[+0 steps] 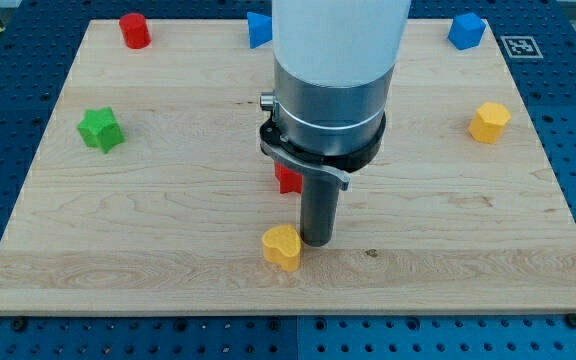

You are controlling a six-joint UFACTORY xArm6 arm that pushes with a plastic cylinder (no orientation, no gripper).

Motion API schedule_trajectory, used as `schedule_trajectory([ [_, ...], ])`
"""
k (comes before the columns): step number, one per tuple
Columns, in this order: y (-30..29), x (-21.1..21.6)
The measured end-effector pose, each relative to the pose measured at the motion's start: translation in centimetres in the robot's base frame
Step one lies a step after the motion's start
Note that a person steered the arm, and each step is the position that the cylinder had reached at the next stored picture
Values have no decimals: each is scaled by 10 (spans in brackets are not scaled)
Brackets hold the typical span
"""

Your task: Push yellow heart towards the bottom left

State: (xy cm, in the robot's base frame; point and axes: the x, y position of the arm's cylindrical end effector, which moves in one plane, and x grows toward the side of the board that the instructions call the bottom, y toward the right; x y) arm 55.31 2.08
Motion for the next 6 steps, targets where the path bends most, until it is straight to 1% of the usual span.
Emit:
schedule_trajectory([
  [2, -34, 1],
  [3, -26, 1],
  [4, 5, 6],
  [5, -27, 22],
  [6, -66, 22],
])
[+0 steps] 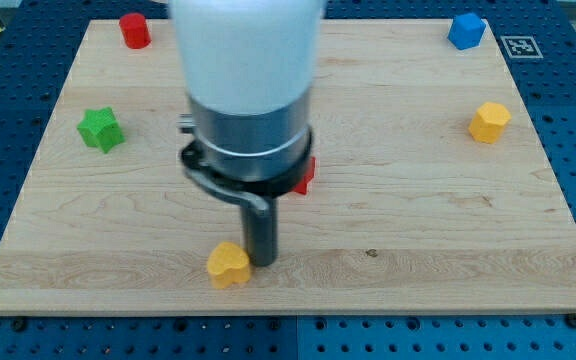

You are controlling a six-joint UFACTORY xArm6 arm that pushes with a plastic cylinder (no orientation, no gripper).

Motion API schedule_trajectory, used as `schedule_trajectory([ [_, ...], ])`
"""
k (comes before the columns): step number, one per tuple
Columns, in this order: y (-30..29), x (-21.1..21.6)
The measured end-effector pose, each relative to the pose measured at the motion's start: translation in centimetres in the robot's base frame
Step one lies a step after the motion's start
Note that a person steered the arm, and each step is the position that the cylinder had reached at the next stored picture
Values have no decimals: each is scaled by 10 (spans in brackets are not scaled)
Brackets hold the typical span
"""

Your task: Push yellow heart towards the bottom left

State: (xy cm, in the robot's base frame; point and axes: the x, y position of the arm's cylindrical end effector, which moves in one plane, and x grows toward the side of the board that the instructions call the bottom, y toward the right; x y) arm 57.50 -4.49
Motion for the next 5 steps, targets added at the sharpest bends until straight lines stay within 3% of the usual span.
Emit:
schedule_trajectory([
  [1, -13, 0],
  [2, 30, 3],
  [3, 32, 32],
  [5, -5, 35],
])
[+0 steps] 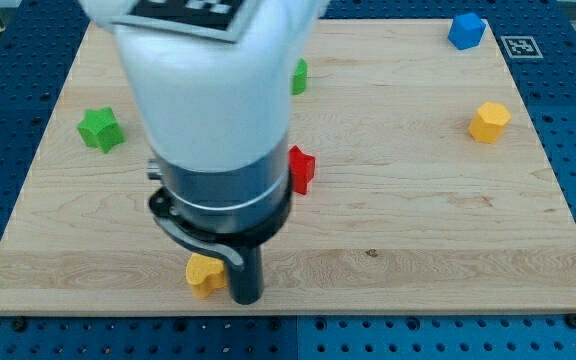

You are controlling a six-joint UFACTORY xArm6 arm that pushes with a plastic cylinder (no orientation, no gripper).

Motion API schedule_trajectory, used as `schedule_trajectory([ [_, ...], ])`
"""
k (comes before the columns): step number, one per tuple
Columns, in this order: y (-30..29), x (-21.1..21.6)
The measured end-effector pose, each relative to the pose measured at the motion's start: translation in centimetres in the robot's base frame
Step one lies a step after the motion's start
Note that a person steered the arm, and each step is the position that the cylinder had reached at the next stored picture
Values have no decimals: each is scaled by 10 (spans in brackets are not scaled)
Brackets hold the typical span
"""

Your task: Push yellow heart towards the bottom left

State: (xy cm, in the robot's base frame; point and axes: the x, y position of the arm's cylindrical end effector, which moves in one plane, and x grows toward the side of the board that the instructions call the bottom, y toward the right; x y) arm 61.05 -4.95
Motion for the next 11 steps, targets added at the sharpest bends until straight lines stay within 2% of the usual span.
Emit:
schedule_trajectory([
  [1, -1, 0],
  [3, -38, -4],
  [4, -5, 0],
  [5, 3, -15],
  [6, 3, -36],
  [11, -36, -34],
])
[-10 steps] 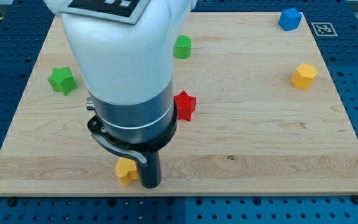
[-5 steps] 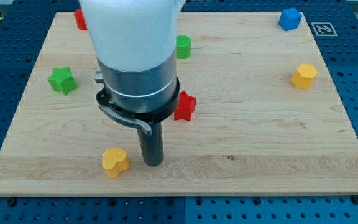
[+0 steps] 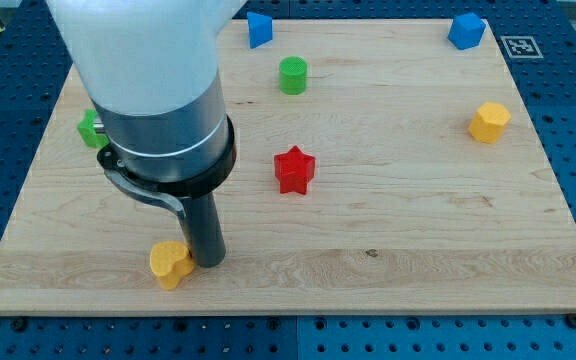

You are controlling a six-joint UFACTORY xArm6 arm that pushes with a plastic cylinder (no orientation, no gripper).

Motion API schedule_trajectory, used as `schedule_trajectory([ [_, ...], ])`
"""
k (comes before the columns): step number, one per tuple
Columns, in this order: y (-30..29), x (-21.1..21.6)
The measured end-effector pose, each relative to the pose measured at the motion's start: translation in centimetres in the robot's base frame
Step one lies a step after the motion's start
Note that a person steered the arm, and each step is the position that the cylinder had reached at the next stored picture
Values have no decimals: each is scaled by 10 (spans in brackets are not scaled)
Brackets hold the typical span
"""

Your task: Push yellow heart towards the bottom left

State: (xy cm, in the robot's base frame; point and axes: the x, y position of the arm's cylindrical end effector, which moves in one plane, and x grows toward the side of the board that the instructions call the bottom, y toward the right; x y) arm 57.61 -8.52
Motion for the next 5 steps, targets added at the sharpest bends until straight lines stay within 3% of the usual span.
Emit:
schedule_trajectory([
  [5, -85, 11],
])
